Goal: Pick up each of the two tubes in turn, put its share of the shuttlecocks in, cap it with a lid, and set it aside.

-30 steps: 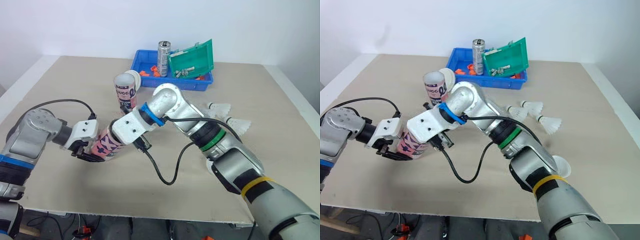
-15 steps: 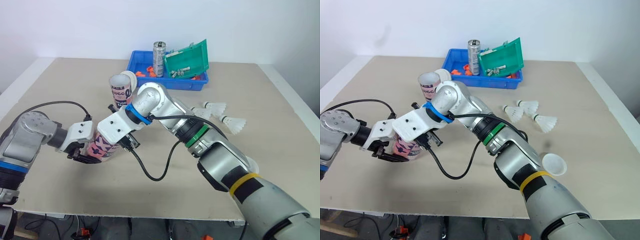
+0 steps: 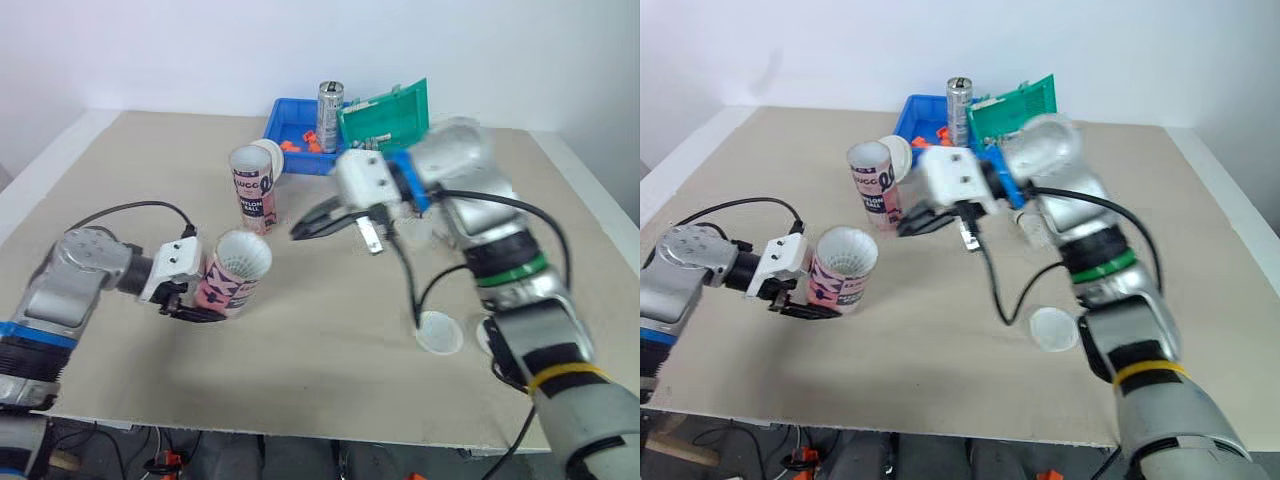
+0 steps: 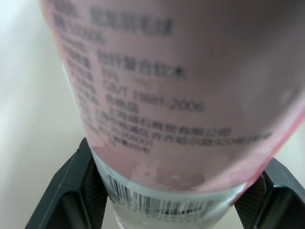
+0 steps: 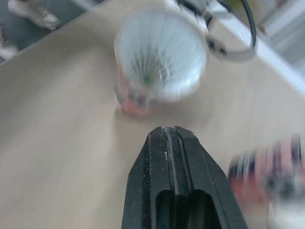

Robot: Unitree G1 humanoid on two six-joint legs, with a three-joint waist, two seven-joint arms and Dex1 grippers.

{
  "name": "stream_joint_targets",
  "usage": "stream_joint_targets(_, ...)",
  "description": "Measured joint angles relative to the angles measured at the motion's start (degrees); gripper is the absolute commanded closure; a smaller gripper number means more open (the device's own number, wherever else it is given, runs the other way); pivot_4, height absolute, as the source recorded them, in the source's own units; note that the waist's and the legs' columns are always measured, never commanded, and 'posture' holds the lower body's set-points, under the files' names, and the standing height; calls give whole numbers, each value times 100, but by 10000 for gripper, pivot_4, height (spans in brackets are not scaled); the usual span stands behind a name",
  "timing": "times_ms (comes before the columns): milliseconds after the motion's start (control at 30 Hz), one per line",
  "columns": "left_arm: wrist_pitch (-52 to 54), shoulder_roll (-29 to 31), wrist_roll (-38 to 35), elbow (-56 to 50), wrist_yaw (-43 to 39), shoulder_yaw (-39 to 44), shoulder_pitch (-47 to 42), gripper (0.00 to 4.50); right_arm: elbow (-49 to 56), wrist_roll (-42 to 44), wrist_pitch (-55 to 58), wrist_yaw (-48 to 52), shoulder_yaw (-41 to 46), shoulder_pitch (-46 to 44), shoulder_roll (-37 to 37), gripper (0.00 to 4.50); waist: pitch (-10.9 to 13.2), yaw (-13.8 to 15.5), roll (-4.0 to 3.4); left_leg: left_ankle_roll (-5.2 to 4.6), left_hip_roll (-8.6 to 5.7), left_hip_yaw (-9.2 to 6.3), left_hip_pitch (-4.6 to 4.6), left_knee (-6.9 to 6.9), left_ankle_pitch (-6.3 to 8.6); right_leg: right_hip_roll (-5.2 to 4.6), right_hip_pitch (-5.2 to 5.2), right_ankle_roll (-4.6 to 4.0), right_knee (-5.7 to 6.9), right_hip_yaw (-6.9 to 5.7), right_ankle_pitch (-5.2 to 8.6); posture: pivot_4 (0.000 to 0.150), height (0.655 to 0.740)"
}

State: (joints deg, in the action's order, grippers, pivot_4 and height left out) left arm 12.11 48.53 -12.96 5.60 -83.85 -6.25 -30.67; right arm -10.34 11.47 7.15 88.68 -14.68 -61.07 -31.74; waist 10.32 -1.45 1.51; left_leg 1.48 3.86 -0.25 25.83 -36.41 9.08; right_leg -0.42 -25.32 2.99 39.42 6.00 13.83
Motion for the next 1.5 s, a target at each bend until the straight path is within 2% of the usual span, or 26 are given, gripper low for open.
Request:
stream_joint_targets(200, 54, -406, -519, -333, 340, 243, 59, 14274, 1458, 471, 975, -176, 540, 1476, -1156, 43631, 2, -32, -4, -5, -1, -11, 0, 16, 9, 9, 1, 2, 7, -2, 6, 1500, 7038)
stream_joint_targets(233, 79, -541, -612, -394, 422, 259, 87, 14274, 1649, 532, 1122, -246, 646, 1721, -1353, 43631, 3, -37, -6, -4, -2, -10, 0, 14, 9, 8, 2, 23, 7, -1, 18, 1500, 7038)
stream_joint_targets(467, 18, -1485, -939, -501, 879, 185, 236, 14274, 2053, 523, 1312, -536, 891, 2602, -2052, 43631, 4, -57, -4, 0, -4, -5, -8, -11, 6, 7, 17, 21, 1, 9, 11, 1500, 7038)
stream_joint_targets(500, -59, -1653, -911, -483, 952, 120, 289, 14274, 2060, 499, 1302, -559, 881, 2708, -2104, 39848, 3, -59, -4, 1, -5, -1, -9, -15, 5, 6, 18, 22, 0, 15, 5, 1500, 7038)
stream_joint_targets(567, -243, -1923, -822, -374, 1047, -29, 318, 14274, 2054, 389, 1278, -628, 844, 2762, -2160, 34994, 4, -62, -4, 3, -6, 1, -9, -21, 3, 5, 18, 25, -2, 18, -5, 1500, 7038)
stream_joint_targets(633, -463, -2283, -745, -147, 1166, -155, 354, 14274, 2002, 256, 1208, -628, 775, 2766, -2307, 24489, 4, -60, -4, 1, -11, 2, -10, -25, -2, 2, 23, 31, -7, 21, -13, 1500, 7038)
stream_joint_targets(800, -765, -2455, -488, 425, 1211, -442, 510, 14274, 1738, -35, 871, -573, 604, 2773, -2457, 780, 4, -103, -3, 1, -11, 3, -17, -23, -2, 3, 24, 29, -11, 25, -19, 1500, 7038)
stream_joint_targets(867, -848, -2470, -376, 740, 1189, -558, 578, 14274, 1456, -205, 688, -499, 451, 2761, -2460, 780, 4, -111, -3, 1, -11, 4, -17, -22, -2, 3, 22, 28, -11, 26, -18, 1500, 7038)
stream_joint_targets(1200, -915, -2389, -311, 850, 1086, -697, 516, 14274, 351, -977, -75, -377, -126, 2522, -2400, 780, -8, -119, -19, 1, -11, 6, -41, -9, -1, 3, 37, 23, -13, 27, -12, 1500, 7038)
stream_joint_targets(1500, -1117, -2358, -267, 961, 1084, -784, 501, 14274, -325, -1281, -473, -238, -354, 2225, -2229, 780, -12, -125, -24, 2, -11, 6, -78, -4, 0, 4, 75, 20, -16, 27, -8, 1500, 7038)
